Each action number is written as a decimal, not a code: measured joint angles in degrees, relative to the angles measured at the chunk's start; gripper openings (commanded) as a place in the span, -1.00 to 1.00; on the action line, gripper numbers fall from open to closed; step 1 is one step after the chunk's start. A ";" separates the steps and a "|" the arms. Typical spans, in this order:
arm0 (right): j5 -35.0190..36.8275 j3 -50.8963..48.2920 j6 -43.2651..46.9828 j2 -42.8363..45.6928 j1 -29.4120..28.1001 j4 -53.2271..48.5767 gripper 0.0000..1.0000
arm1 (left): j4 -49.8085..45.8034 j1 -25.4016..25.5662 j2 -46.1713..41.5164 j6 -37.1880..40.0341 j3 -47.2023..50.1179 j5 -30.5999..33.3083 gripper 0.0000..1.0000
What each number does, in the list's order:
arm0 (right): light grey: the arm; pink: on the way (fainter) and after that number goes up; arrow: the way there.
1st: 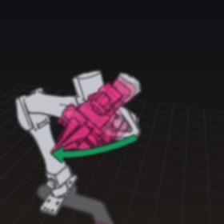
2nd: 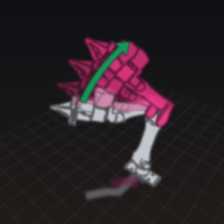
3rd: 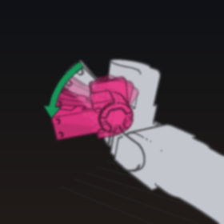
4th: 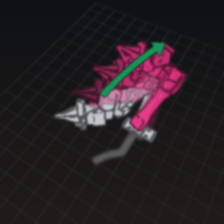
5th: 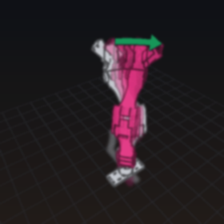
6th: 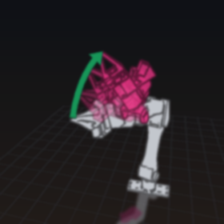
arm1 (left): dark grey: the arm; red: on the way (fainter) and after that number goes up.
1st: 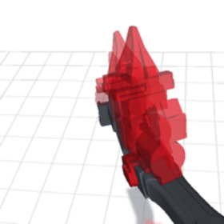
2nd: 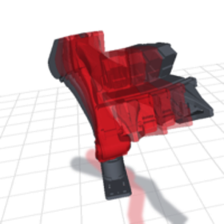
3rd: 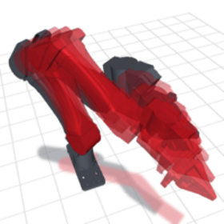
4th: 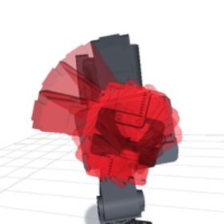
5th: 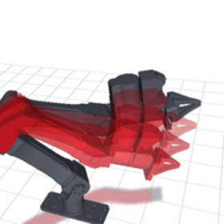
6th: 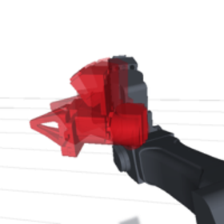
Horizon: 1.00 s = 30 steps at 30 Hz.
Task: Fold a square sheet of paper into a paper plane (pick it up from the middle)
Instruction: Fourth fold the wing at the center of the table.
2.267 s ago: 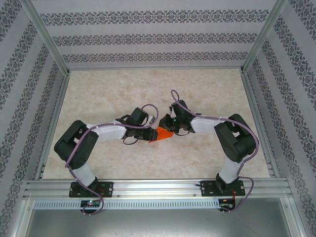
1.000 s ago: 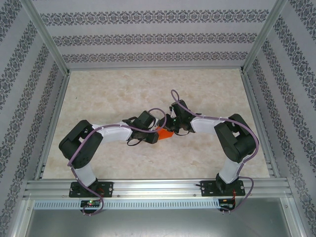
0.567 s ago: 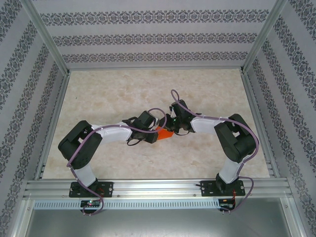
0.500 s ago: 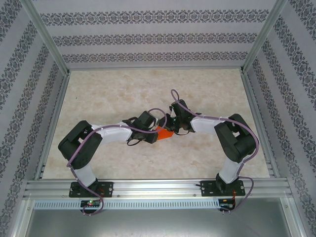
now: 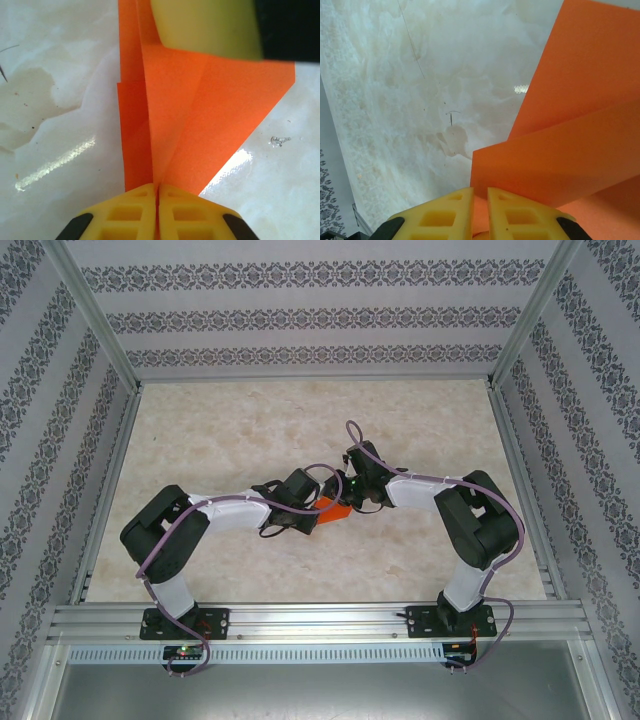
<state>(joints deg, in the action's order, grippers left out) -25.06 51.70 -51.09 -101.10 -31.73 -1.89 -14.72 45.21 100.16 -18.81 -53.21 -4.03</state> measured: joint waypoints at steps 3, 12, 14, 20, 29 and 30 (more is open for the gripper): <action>0.02 0.00 0.00 0.00 0.00 -0.04 -0.69 | 0.00 0.00 0.00 0.00 0.00 0.00 -0.92; 0.46 -0.02 0.04 0.02 0.00 -0.72 -0.67 | -0.02 -0.07 0.11 -0.35 -0.52 -3.80 -1.00; 0.63 -0.02 0.13 0.24 0.00 -1.09 -0.66 | 0.04 -0.26 0.26 -1.01 -0.85 -5.84 -1.00; 1.03 -0.63 0.28 1.90 0.15 -1.95 -0.63 | 0.52 -2.16 1.40 -3.48 -1.07 -12.07 -1.00; 1.46 -2.08 0.90 4.83 0.63 -2.45 -0.62 | 7.50 -5.90 2.51 -8.66 2.10 -21.05 -1.00; 1.44 -2.08 1.11 4.83 0.70 -2.40 -0.62 | 8.20 -6.25 2.54 -9.18 2.47 -21.84 -1.00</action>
<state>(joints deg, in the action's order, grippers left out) -23.62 49.63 -49.98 -96.27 -31.03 -4.29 -6.52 38.96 102.69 -27.99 -50.74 -25.87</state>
